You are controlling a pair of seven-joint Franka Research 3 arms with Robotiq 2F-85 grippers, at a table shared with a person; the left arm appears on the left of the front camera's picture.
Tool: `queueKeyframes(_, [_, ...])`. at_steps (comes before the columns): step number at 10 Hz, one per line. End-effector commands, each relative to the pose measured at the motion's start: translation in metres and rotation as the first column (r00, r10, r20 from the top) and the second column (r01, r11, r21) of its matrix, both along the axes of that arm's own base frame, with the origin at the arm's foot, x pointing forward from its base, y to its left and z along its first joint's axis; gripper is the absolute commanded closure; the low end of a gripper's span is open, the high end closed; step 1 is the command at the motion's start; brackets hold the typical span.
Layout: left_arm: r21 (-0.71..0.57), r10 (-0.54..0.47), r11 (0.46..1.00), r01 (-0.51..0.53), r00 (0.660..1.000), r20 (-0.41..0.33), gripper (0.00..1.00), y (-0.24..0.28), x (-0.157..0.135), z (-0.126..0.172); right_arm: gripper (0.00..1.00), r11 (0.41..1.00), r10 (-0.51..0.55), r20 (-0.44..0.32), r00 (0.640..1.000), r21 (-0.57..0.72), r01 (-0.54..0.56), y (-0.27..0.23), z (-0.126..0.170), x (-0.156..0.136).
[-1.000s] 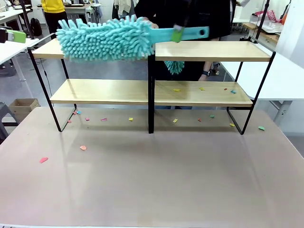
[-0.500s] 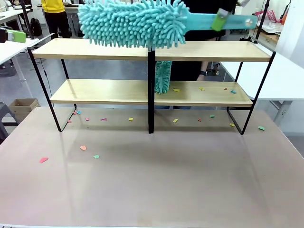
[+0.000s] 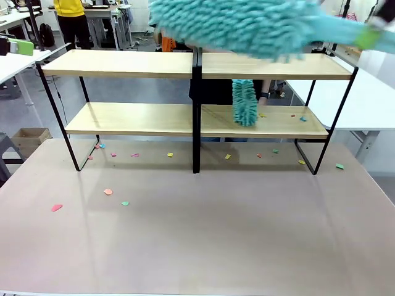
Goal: Clean the shelves.
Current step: Clean a randomly selected level of the Shelf with the Duster.
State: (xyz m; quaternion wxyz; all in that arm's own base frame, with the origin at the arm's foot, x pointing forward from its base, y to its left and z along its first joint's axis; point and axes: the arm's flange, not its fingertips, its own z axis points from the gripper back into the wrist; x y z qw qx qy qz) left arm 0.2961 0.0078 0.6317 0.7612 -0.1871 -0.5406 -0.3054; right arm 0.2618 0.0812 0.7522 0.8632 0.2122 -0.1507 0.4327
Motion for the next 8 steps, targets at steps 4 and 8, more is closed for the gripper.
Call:
queueKeyframes(4, [-0.008, -0.005, 1.0, 0.005, 1.0, -0.002, 0.0, 0.0, 0.002, -0.002, 0.88, 0.968, -0.236, -0.008, 0.972, 0.084, 0.236, -0.077, -0.003, -0.076])
queueKeyframes(8, [-0.008, -0.005, 1.0, 0.005, 1.0, -0.002, 0.0, 0.0, 0.002, -0.002, 0.88, 0.899, -0.41, -0.066, 0.91, 0.142, 0.415, -0.123, -0.016, -0.093])
